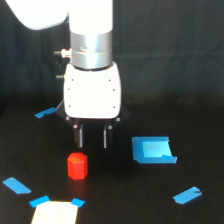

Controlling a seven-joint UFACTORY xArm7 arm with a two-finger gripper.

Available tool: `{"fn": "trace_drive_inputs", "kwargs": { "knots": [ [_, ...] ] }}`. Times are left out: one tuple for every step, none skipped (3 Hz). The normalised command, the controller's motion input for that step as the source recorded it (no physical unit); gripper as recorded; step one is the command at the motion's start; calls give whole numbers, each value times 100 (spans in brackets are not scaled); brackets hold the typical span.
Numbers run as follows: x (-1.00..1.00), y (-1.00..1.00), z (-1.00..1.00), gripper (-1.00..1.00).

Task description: Pick up the red object from the table

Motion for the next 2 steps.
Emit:
{"fn": "trace_drive_inputs", "kwargs": {
  "knots": [
    [100,-64,100,35],
    [100,-100,100,2]
  ]
}}
